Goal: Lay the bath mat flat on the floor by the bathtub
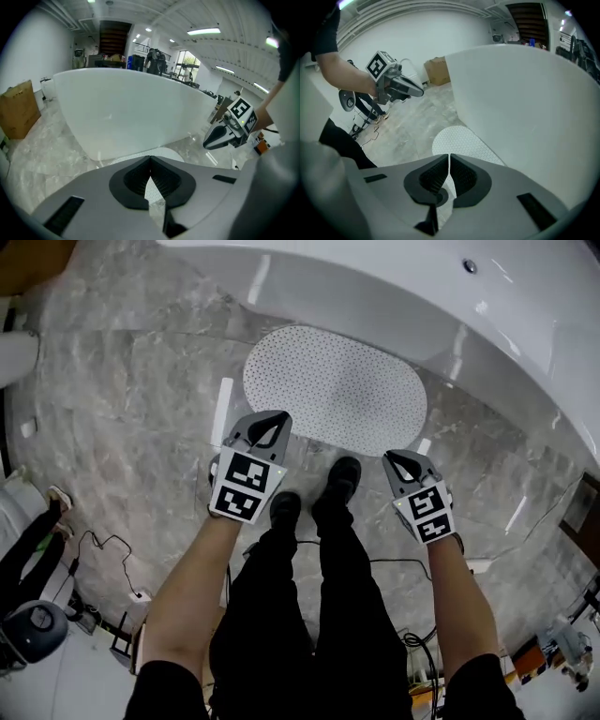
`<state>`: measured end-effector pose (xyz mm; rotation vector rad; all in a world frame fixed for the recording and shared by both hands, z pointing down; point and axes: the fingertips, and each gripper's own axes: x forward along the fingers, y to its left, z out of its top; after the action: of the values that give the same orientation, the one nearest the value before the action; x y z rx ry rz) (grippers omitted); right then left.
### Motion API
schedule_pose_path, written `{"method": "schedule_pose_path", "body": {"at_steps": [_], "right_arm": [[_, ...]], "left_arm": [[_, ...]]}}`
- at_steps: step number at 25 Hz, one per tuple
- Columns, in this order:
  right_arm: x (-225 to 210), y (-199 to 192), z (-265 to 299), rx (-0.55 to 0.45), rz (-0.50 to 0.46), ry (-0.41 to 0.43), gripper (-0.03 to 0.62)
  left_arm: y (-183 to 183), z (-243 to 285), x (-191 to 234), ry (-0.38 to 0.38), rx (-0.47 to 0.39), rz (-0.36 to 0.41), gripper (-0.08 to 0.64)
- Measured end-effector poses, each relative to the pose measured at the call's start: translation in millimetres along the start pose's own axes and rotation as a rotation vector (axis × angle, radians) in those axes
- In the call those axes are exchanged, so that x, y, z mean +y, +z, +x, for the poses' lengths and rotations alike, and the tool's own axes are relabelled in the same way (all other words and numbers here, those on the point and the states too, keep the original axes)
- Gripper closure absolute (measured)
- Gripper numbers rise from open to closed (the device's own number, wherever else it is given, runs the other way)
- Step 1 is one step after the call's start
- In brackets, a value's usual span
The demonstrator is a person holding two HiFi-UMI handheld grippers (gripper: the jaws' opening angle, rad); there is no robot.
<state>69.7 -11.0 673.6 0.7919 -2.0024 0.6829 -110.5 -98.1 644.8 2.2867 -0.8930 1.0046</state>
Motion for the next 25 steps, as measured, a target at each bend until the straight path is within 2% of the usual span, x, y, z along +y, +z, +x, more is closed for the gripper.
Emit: {"method": "schedule_pose_path", "body": {"at_steps": [4, 9, 11, 15, 19, 25], "right_arm": [[28, 49, -49, -0.077, 0.002, 0.009, 0.566], [37, 98, -112, -0.145, 0.086, -0.011, 0.566], [38, 119, -141, -0.175, 0.100, -0.004, 0.568], [39, 163, -194, -0.242, 0.068, 0.003, 0.568], [51, 187, -248, -0.282, 0.061, 0.016, 0.568], [49, 216, -314, -0.372, 0.086, -0.003, 0.568]], "left_arm": [[41, -50, -23, -0.003, -0.042, -0.038, 0.549], [84, -112, -43, 0.013, -0.068, -0.114, 0.551], [107, -132, -52, 0.022, -0.072, -0.123, 0.549], [165, -173, -67, 0.040, -0.124, -0.121, 0.549], [219, -231, -107, 0.021, -0.176, -0.100, 0.549], [274, -285, -142, 0.007, -0.237, -0.019, 0.549]]}}
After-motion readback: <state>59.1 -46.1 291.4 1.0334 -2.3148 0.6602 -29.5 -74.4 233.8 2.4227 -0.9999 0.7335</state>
